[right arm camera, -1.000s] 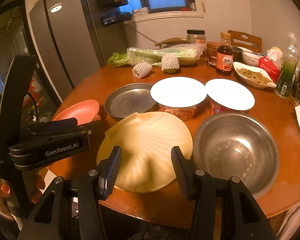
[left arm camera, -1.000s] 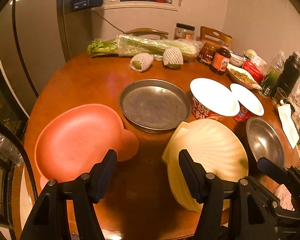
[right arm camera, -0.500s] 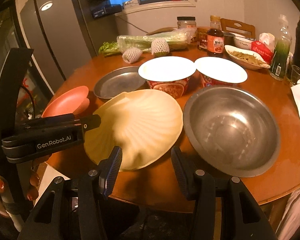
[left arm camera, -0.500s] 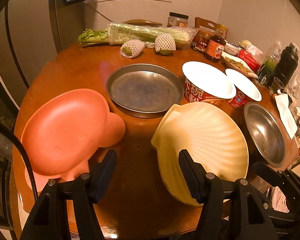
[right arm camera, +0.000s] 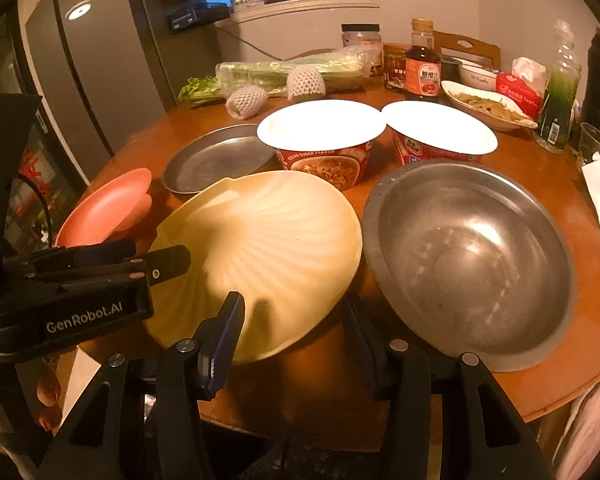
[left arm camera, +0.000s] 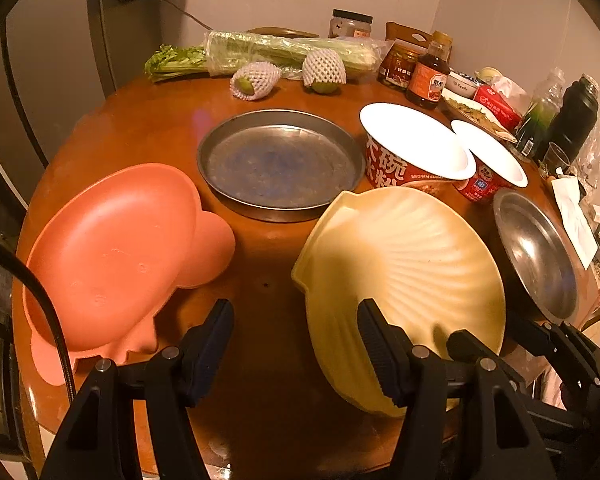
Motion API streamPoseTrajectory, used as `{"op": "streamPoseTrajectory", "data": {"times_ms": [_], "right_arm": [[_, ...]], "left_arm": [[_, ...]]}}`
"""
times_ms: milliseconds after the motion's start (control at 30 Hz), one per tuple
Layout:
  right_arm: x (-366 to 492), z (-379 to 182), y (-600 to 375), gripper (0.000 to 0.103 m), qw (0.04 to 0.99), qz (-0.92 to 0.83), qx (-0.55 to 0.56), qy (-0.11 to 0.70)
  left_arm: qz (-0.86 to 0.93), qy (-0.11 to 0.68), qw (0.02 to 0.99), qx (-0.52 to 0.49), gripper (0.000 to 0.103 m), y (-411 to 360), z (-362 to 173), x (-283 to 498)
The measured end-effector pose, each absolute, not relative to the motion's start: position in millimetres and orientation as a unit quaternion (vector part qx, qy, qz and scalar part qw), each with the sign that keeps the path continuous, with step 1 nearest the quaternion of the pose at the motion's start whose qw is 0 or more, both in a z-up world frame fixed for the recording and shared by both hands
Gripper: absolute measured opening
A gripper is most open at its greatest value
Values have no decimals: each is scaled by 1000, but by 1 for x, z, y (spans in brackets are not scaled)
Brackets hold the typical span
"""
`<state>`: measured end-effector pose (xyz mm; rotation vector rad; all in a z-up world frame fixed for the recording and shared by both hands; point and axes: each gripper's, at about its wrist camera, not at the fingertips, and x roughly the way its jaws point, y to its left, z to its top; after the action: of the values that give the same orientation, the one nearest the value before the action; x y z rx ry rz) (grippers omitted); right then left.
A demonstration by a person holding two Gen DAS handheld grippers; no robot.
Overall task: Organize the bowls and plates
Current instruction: 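Move the left gripper to the cream shell plate rim and grasp it, then lift the shell plate with the left gripper over the orange plate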
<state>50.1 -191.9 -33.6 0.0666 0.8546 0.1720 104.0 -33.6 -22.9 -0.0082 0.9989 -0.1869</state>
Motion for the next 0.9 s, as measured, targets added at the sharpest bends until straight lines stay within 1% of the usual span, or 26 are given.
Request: {"op": "streamPoseTrajectory", "data": {"times_ms": [100,167,233,300,333,667,900], "right_arm": [[52,-35,-188,51,908,81,23,411],[54,-35,-187,49,908,80,18,412],[55,-36,-187,42,908,82,17,410],[57,-36,-187,38,907,84,15,412],[58,-37,-186,36,907,86,15,412],[52,-33,-181,35,907,95,1,409],[48,-27,-175,34,910,104,-6,402]], "left_arm": [[-93,484,870,-10,64,-35,-27,105],[-94,486,869,-8,63,-36,-29,105],[-92,482,871,-4,58,-37,-29,105],[-92,478,873,-1,44,-39,-29,105],[-95,478,873,-2,41,-39,-29,105],[-102,477,873,-3,40,-41,-25,100],[-96,463,881,-4,40,-33,-15,93]]}}
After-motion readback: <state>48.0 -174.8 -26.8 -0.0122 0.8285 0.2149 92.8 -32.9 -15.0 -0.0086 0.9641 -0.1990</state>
